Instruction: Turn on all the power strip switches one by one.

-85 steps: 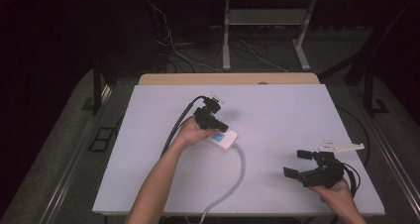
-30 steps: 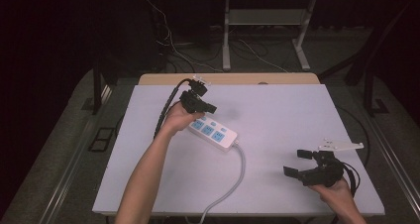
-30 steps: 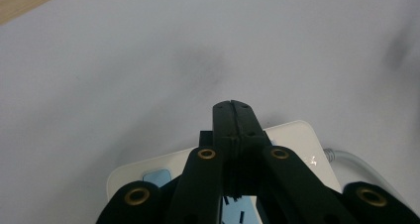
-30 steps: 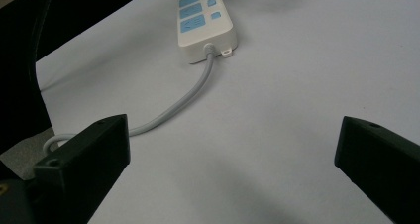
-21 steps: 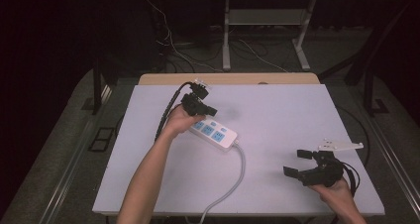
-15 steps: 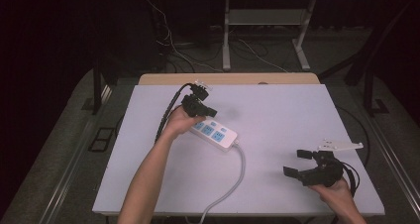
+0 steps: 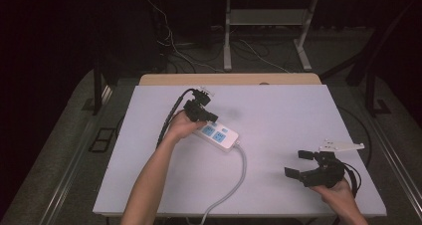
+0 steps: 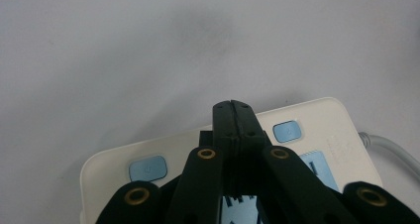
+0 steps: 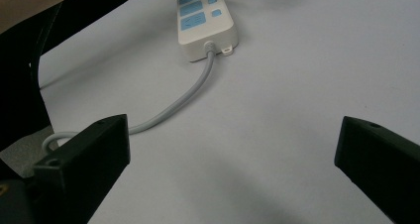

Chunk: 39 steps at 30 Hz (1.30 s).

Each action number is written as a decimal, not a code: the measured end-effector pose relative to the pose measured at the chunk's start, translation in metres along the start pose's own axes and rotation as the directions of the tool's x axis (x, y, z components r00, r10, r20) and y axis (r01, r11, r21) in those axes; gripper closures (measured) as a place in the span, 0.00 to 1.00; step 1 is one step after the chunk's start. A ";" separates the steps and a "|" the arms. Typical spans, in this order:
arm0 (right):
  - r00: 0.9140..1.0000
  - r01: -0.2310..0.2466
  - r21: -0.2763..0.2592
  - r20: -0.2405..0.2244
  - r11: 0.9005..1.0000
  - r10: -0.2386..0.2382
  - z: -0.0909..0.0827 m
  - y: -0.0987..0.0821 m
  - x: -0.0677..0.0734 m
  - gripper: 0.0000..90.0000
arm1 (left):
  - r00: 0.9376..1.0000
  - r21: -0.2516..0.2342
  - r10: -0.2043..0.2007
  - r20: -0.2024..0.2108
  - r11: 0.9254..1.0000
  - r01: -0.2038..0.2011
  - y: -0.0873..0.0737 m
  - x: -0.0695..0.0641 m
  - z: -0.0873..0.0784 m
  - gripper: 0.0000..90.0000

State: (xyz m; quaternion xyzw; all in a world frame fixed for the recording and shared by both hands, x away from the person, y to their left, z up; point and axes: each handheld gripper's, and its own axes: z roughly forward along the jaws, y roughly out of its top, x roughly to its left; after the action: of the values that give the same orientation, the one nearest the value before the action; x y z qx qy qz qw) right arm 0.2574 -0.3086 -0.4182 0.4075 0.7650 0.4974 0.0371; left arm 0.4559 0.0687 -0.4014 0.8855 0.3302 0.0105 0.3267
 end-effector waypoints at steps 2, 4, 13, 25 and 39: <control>1.000 0.000 0.000 0.000 1.000 0.000 0.000 0.000 0.000 0.01 | 1.000 0.002 0.002 0.002 1.000 -0.002 0.000 0.000 0.001 1.00; 1.000 0.000 0.000 0.001 1.000 0.000 0.000 0.000 0.000 0.01 | 1.000 0.001 0.001 0.004 1.000 -0.001 -0.001 -0.001 0.003 1.00; 1.000 0.000 0.000 0.001 1.000 0.000 0.000 0.000 0.000 0.01 | 1.000 0.001 0.005 0.004 1.000 -0.005 -0.004 -0.002 0.006 1.00; 1.000 0.003 -0.001 0.002 1.000 -0.003 -0.001 0.000 0.000 0.01 | 1.000 0.001 -0.011 0.012 1.000 0.011 -0.006 -0.001 0.006 1.00; 1.000 0.003 -0.005 0.001 1.000 -0.003 -0.001 0.000 0.000 0.01 | 0.999 0.003 -0.040 0.034 0.999 0.040 -0.008 0.002 0.007 1.00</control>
State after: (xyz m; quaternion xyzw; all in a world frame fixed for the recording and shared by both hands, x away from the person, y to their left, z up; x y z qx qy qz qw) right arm 0.2565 -0.3094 -0.4176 0.4064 0.7645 0.4989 0.0393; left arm 0.4548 0.0710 -0.4119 0.8792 0.3421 -0.0115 0.3313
